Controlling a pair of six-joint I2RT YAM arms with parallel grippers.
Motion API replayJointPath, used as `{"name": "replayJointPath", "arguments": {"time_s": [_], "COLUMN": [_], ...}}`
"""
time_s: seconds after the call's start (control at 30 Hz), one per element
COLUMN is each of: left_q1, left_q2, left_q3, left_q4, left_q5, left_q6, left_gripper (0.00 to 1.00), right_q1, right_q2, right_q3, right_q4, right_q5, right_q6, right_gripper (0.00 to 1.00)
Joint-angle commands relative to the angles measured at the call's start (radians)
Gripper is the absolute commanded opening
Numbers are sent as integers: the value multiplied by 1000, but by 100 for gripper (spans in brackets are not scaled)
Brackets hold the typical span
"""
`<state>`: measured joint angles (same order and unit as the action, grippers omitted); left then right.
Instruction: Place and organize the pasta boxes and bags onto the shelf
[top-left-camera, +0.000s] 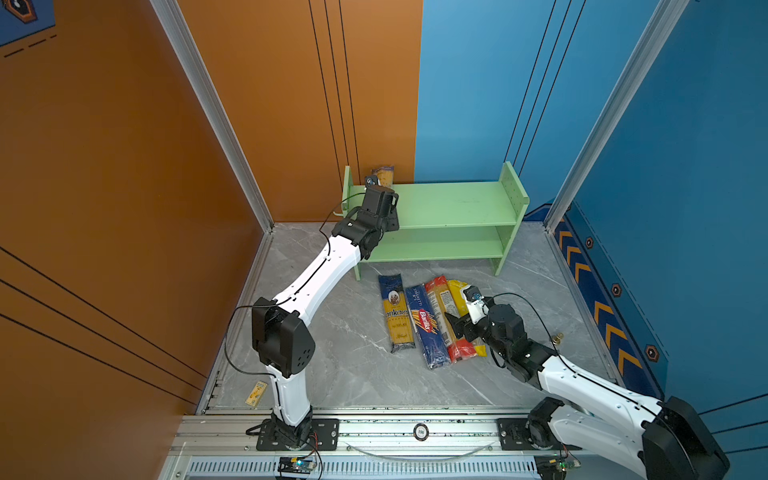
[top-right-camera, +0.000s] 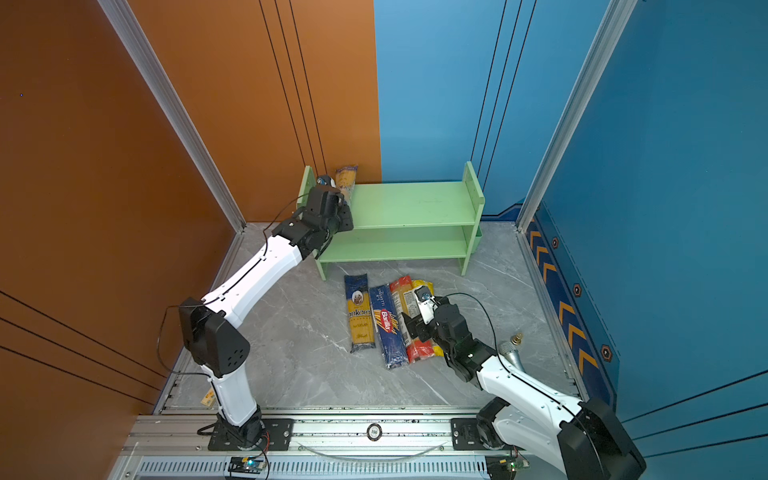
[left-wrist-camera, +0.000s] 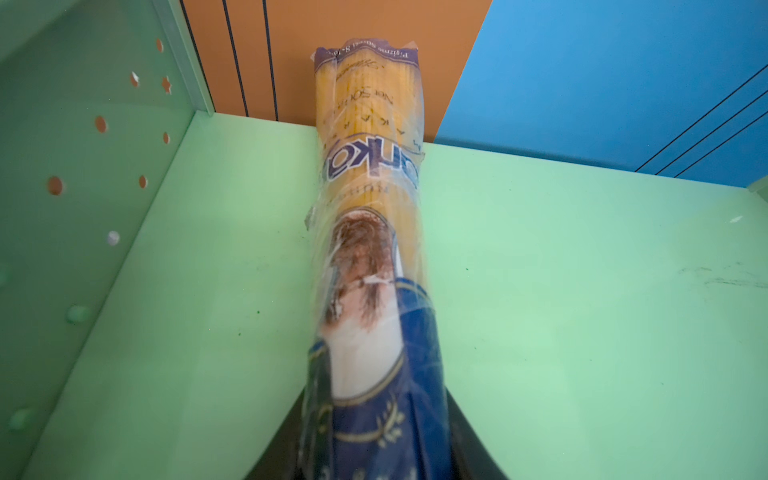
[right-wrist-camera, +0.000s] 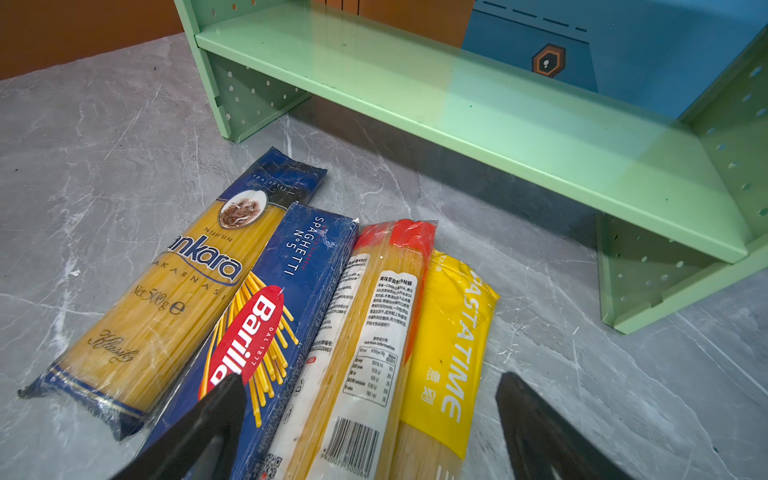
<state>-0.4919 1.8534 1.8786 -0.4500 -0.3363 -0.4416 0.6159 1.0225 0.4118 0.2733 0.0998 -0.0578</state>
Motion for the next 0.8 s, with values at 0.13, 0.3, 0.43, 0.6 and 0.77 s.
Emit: {"name": "replayJointPath", "arguments": {"time_s": [0.13, 0.3, 0.43, 0.6, 0.77], "left_q1": [13, 14, 15, 15, 15], "left_q2": [-48, -54, -60, -66, -75], "left_q3": [-35, -41, -42, -52, -65], "left_q4": [48, 58, 64, 67, 72], "left_q5": [16, 27, 37, 38, 36], "left_q6": [6, 8, 11, 11, 11], "left_gripper": [42, 46, 49, 50, 52], "right_q1": [-4, -4, -5, -4, -4], "right_q2": [-18, -13, -5, 5, 13], "right_q3": [-10, -9, -7, -4, -1], "right_q4": [25, 33, 38, 44, 50], "right_q5": [-15, -17, -20, -24, -31], "right_q6": [21, 24, 24, 25, 25], "right_gripper": [92, 92, 92, 92, 92]}}
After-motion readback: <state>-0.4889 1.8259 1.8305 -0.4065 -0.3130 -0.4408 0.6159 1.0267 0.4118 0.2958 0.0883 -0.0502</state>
